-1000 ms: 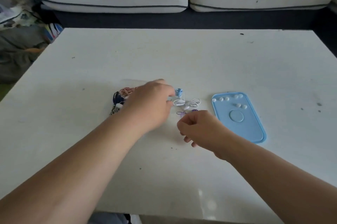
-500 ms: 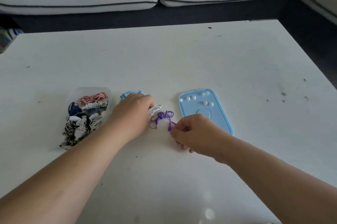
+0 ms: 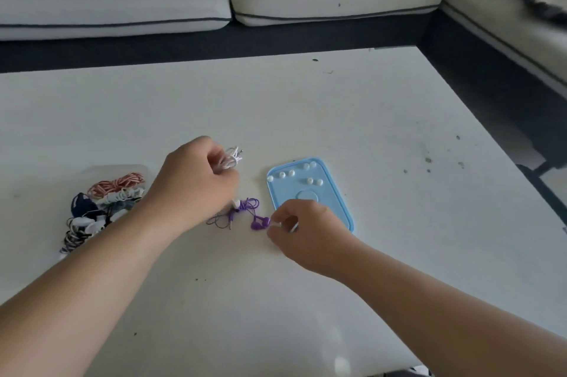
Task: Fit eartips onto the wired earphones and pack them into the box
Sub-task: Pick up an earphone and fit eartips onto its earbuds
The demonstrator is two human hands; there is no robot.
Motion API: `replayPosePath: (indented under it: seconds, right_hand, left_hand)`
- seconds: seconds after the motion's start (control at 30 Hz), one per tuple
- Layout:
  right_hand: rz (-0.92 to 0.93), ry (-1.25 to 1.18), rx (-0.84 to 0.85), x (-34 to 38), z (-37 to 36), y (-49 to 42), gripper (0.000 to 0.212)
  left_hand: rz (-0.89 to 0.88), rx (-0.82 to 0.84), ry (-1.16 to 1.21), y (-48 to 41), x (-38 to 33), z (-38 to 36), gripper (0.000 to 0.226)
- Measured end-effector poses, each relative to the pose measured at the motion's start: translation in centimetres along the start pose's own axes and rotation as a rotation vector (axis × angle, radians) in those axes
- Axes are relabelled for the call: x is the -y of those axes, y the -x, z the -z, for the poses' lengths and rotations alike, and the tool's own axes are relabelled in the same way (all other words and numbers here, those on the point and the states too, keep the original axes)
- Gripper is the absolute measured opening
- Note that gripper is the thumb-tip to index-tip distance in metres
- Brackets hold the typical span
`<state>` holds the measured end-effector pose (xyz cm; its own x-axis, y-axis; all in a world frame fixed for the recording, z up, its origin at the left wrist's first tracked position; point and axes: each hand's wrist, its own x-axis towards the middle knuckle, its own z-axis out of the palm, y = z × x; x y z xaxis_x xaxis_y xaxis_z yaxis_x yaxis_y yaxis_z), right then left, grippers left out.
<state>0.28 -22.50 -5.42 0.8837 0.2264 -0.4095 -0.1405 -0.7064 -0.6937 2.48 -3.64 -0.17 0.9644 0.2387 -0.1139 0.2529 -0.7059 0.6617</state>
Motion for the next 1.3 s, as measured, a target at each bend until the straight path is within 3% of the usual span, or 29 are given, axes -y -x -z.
replayPosePath:
  seconds: [0.2,0.33,0.43,0.57,0.7,0.77,0.87,1.13,1.3]
  right_hand:
    - [-0.049,-0.548,0.040,1.0,0.5,0.6,0.053]
    - [0.029,-0.814,0.100,1.4,1.0,1.4,0.027]
    - [0.083,-0.949,0.153,1.8,1.0,2.4,0.021]
    - [0.043,-1.049,0.176,2.4,1.1,2.8,0.024]
    - [-0.015,-1.148,0.150,2.9,0.9,2.7,0.033]
    - [-0.015,-1.168,0.151,2.9,0.7,2.7,0.028]
    - [-0.015,-1.147,0.176,3.0,0.5,2.4,0.005]
    - [-0.012,-1.177,0.278,3.1,1.1,2.0,0.022]
    - [0.002,-1.151,0.242,2.8,0.8,1.9,0.025]
  left_hand:
    - [0.166,0.165,0.503,1.8,-2.2,-0.2,0.014]
    - [0.169,0.254,0.640,2.9,-2.7,0.1,0.029]
    - [0.145,0.300,0.638,3.5,-2.2,0.9,0.036]
    - [0.102,0.329,0.591,3.8,-1.4,2.0,0.036]
    - [0.076,0.314,0.512,4.1,-0.5,2.5,0.012]
    - [0.012,0.322,0.431,4.2,0.1,2.5,0.003]
    - [-0.026,0.331,0.354,4.2,0.8,2.3,0.006]
    - [-0.037,0.303,0.305,3.6,1.4,2.3,0.012]
    - [-0.042,0.316,0.362,3.8,1.2,1.7,0.013]
